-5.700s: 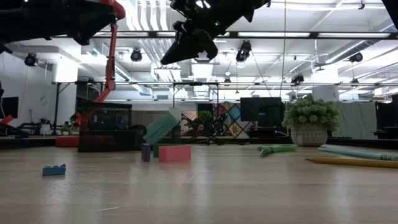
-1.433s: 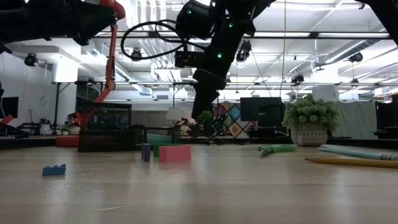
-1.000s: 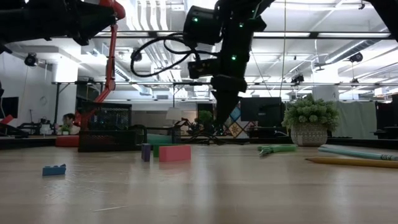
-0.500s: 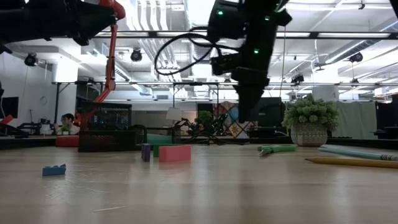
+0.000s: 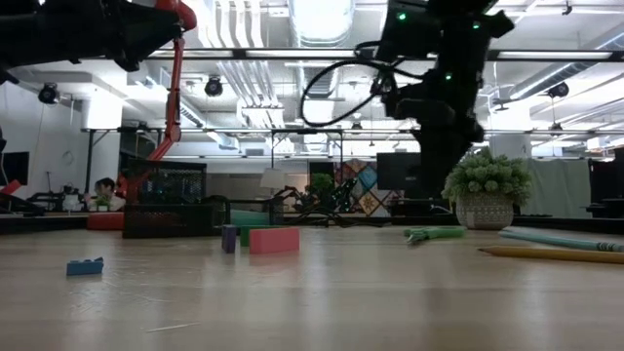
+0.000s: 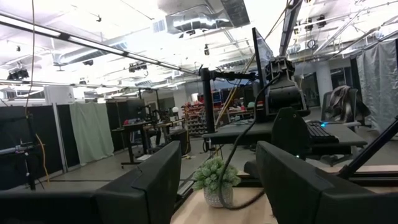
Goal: Pick and place office supplies into organizer
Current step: Put the blue pencil into the desk organizer
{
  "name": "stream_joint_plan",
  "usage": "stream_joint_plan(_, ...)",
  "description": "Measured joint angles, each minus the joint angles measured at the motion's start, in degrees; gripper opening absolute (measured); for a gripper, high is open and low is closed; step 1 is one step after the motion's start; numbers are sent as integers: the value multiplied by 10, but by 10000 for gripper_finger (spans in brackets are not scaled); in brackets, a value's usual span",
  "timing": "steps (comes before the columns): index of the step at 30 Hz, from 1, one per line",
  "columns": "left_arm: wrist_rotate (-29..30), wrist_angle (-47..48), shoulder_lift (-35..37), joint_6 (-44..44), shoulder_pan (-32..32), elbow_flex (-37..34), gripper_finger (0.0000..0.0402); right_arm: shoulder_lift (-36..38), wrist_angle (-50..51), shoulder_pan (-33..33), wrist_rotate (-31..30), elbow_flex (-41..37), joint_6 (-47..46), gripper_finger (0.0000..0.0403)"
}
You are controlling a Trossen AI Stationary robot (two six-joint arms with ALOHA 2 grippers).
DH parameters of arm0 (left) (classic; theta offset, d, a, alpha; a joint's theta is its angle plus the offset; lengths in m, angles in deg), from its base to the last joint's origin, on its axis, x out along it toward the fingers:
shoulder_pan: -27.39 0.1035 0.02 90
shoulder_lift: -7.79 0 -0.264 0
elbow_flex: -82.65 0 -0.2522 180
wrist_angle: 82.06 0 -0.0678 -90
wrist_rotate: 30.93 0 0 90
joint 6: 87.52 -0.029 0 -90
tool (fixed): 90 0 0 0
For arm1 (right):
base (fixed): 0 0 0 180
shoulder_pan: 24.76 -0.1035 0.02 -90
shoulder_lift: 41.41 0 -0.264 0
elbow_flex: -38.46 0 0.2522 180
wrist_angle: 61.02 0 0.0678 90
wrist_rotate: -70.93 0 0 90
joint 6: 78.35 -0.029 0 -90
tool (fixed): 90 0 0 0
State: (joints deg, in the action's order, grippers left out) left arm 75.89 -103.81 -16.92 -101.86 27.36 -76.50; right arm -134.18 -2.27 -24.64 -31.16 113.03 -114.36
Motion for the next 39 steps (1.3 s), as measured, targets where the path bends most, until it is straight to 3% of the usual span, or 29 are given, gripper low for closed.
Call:
stream_joint_plan(14,0,0,0,0,0,0,196,65,40,-4,5,-89,-245,76)
stream_joint_plan(19,0,0,0,0,0,0,196,65,53,-12,35,-101,-264,85)
stream_joint_plan(31,2,0,0,-1,0,0,196,64,57,-58,33,-130,-347,141)
stream_joint_plan(39,2,0,0,-1,0,0,196,64,53,-72,27,-146,-383,146)
